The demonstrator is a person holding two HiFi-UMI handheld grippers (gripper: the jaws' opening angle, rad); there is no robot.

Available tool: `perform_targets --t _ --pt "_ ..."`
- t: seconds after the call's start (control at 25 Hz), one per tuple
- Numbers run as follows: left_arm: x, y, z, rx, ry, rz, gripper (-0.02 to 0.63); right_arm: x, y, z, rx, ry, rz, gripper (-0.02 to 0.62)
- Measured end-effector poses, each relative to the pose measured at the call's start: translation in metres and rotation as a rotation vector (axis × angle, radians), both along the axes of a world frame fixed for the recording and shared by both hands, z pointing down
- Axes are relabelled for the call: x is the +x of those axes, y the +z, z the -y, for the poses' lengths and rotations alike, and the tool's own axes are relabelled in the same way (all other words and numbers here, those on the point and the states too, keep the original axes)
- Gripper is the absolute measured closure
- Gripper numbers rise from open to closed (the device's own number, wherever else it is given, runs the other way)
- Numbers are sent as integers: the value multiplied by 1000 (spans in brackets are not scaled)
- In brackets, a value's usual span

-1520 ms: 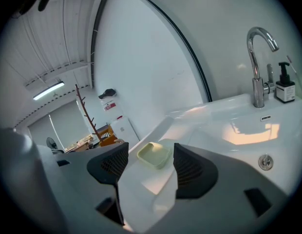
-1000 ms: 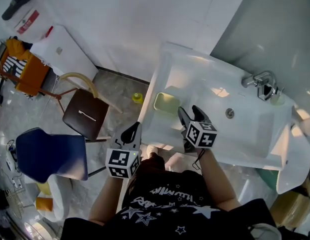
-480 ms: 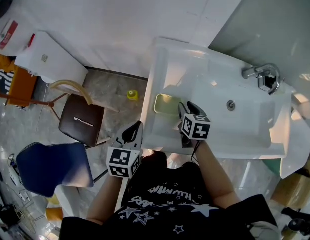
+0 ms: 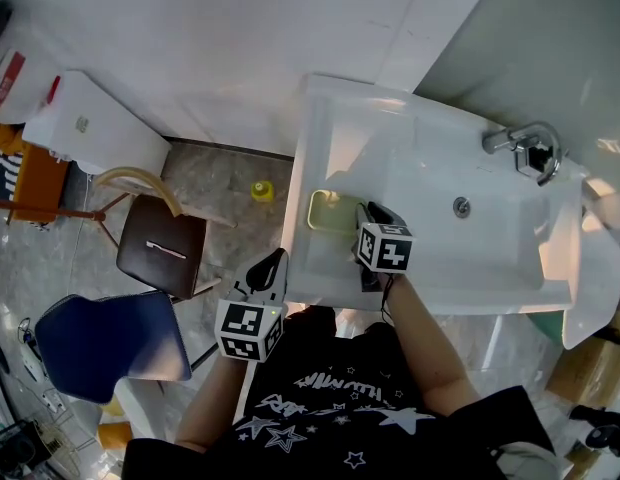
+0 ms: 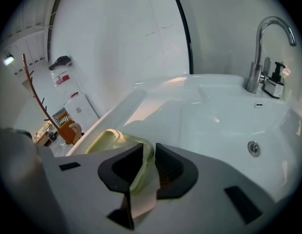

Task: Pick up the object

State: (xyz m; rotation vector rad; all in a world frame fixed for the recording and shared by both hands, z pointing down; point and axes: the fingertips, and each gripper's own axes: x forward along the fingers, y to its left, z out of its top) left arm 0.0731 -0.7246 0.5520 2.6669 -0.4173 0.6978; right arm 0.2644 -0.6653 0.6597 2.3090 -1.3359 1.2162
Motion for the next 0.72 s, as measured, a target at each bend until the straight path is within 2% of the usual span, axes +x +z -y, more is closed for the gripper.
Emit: perform_targets --t 0.08,0.4,0.72 --pt "0 0 1 2 -3 1 589 1 3 -1 -22 1 -8 527" --pt "0 -11 2 31 -34 -9 589 6 2 -1 -39 25 11 554" --pt "-10 -26 -23 58 -91 -16 589 8 -34 -9 49 -13 10 557"
